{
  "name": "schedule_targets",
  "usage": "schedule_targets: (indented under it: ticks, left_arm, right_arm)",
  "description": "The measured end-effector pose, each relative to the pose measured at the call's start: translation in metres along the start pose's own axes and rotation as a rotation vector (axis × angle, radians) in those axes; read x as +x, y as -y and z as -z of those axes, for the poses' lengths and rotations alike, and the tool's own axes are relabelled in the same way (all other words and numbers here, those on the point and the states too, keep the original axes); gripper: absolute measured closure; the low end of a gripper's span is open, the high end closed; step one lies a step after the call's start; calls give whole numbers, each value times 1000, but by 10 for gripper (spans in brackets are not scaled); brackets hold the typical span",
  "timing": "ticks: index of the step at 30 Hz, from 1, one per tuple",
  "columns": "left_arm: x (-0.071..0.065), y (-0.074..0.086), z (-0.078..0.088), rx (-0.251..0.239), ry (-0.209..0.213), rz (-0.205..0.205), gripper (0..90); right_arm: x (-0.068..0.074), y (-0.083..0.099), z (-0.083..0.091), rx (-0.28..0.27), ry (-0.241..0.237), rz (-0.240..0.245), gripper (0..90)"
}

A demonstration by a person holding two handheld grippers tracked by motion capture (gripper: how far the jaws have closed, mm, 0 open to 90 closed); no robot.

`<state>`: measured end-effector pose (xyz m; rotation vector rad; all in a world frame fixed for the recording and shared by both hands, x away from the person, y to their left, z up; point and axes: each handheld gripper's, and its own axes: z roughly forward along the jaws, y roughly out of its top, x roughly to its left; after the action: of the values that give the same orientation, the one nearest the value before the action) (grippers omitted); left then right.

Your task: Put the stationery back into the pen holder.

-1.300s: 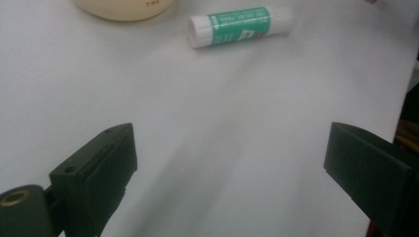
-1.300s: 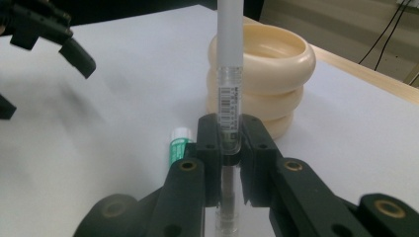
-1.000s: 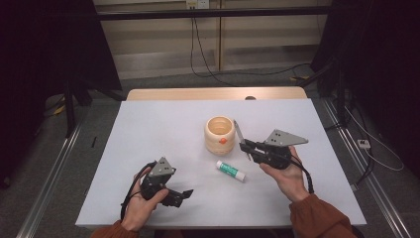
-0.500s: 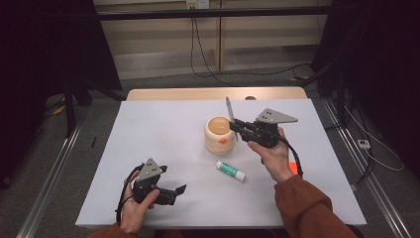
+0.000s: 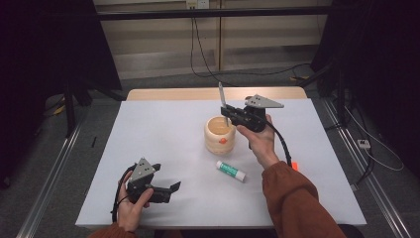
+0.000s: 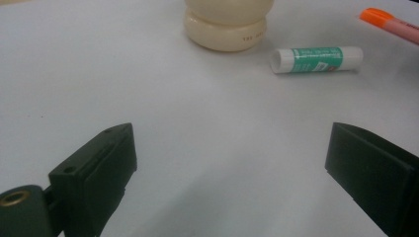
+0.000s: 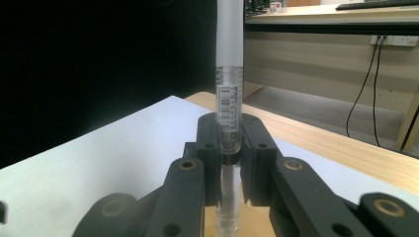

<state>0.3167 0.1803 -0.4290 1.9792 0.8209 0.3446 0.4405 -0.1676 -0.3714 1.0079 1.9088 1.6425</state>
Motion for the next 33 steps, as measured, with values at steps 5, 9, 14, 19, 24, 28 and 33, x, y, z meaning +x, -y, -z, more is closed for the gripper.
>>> schedule_targets:
  ticks: [5,9,14,19,24,28,33]
  left_arm:
    - [0,0,0,-3,12,12,54]
    - [0,0,0,-6,12,9,54]
    - [-1,-1,0,-5,13,-2,53]
    - [-1,0,0,-5,13,1,53]
    - [-1,0,-1,0,9,3,54]
    - [0,0,-1,-1,5,5,53]
    - [0,0,-1,-1,5,7,54]
  right_arm:
    - [-6,12,-10,20,1,-9,802]
    - [-5,19,-15,35,-3,18,802]
    - [-5,29,-19,57,-7,25,801]
    - [-5,36,-20,81,1,31,798]
    - [-6,35,-18,86,20,32,713]
    - [-6,31,-13,75,22,18,599]
    - [-6,26,-8,63,23,9,450]
